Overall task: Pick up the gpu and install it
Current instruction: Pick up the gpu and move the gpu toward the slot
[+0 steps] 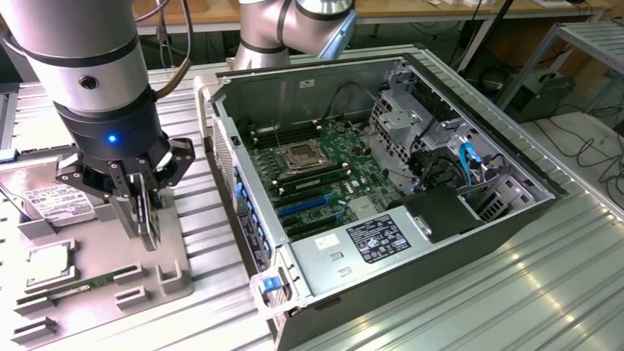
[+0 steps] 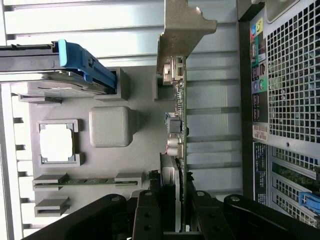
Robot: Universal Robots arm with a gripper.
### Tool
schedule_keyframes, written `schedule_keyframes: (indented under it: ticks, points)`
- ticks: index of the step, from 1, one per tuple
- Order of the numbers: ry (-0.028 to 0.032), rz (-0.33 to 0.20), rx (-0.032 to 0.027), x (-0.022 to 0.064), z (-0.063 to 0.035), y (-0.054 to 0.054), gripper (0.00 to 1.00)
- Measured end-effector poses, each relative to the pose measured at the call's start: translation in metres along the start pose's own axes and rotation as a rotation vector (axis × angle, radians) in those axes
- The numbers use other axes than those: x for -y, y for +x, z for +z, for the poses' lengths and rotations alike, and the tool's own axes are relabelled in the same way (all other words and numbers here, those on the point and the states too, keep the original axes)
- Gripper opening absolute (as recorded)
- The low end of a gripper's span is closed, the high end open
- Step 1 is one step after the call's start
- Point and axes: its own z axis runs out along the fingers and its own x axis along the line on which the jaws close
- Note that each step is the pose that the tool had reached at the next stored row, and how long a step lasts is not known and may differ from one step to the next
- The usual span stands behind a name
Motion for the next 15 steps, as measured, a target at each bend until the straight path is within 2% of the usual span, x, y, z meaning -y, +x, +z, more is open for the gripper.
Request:
schedule_keyframes:
  ticks: [15]
  points:
    - [-0.0026,0.000,-0.0002,0.0001,-0.0066,0.0000,0.28]
